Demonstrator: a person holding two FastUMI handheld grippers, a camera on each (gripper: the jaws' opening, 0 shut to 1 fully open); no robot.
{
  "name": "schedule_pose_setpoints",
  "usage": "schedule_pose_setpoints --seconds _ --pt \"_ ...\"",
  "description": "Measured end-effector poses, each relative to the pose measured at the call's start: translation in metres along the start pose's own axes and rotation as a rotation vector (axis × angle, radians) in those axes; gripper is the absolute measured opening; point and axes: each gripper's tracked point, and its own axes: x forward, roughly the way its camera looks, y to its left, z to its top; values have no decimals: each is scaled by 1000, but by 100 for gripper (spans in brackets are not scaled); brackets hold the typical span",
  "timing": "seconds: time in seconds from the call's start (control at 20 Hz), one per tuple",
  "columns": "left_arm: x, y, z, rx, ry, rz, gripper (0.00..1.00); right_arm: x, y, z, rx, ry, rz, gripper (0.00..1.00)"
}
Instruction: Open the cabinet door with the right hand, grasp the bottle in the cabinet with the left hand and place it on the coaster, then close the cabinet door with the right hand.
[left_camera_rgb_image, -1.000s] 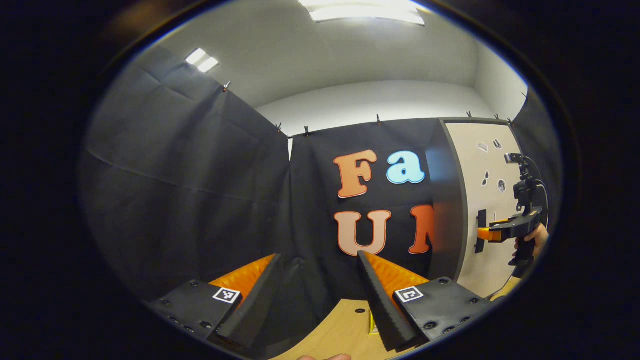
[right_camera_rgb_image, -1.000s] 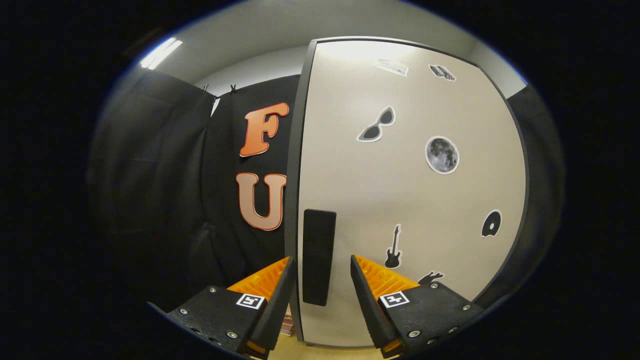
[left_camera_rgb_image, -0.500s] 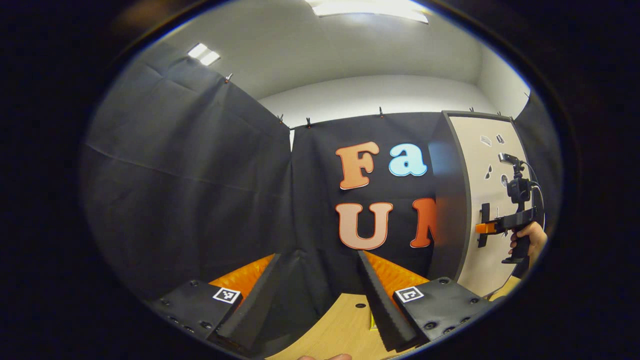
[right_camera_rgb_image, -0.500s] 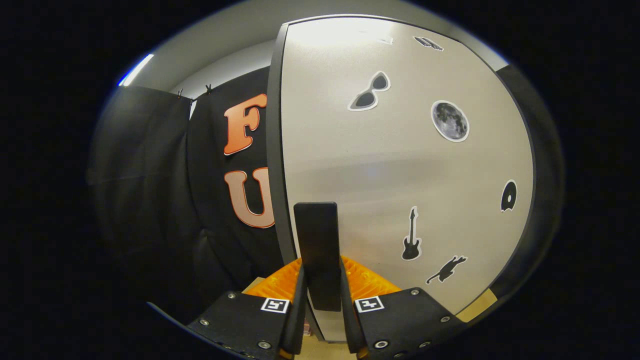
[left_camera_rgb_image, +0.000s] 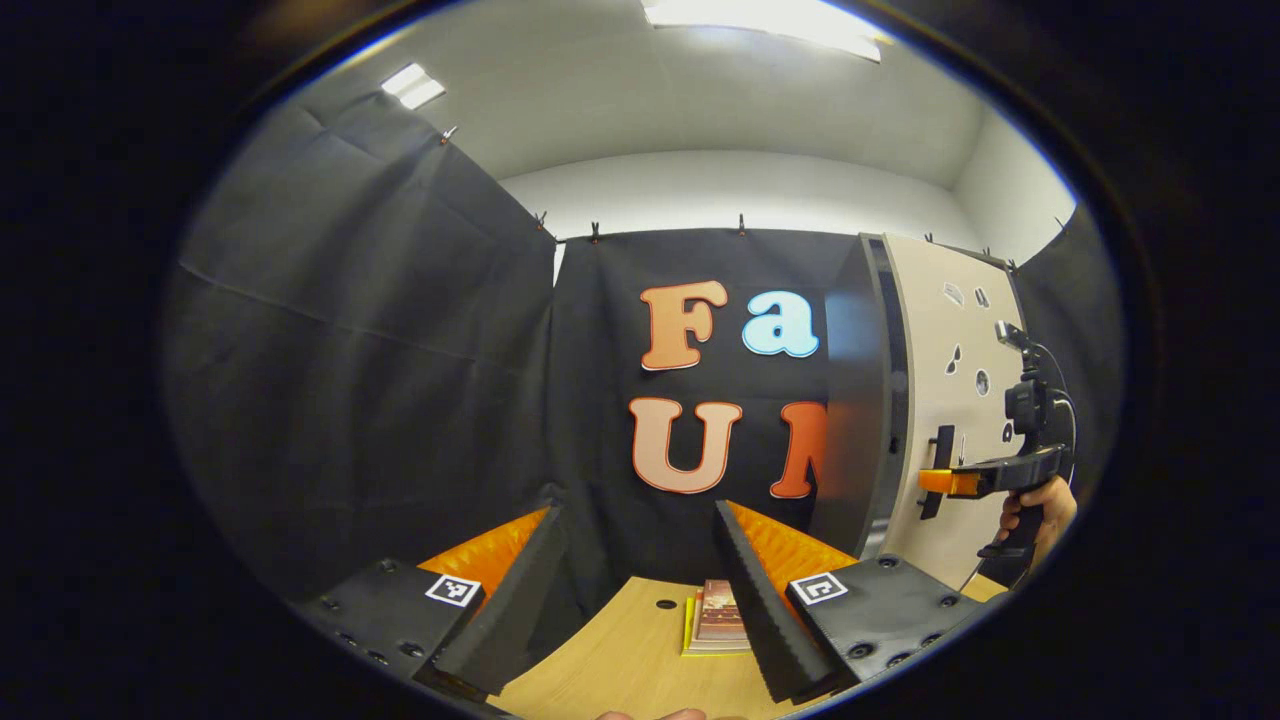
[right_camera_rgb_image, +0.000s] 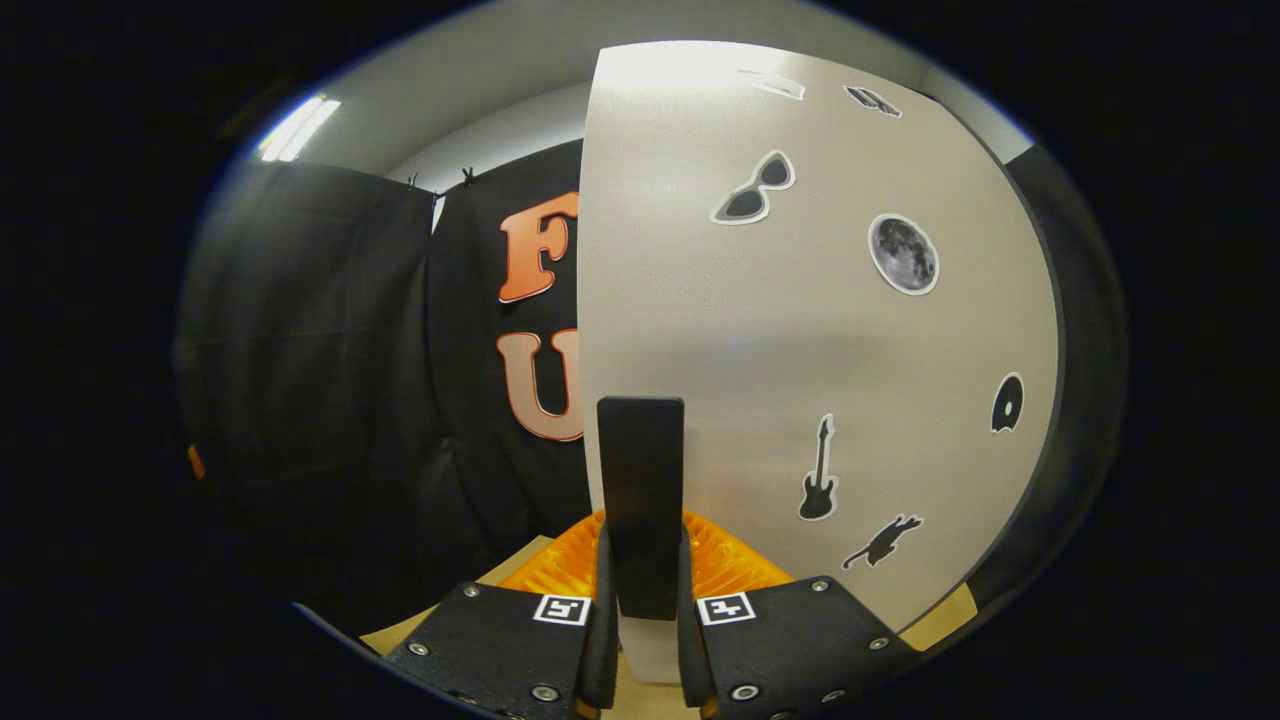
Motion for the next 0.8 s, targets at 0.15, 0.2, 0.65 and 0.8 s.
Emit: schedule_pose_setpoints --seconds 0.15,0.2,0.65,0.8 --pt "-16 -21 -1 -22 10 -31 96 -54 -4 -6 -22 -33 44 25" --pt "-22 -26 -5 -22 12 -31 96 -68 -6 -7 -27 -40 56 25" --pt "-17 -92 -17 -13 6 -111 94 -141 -23 -6 -36 -129 133 24" --pt "-18 -114 -24 -18 14 -137 93 -151 -29 -7 -37 -152 150 24"
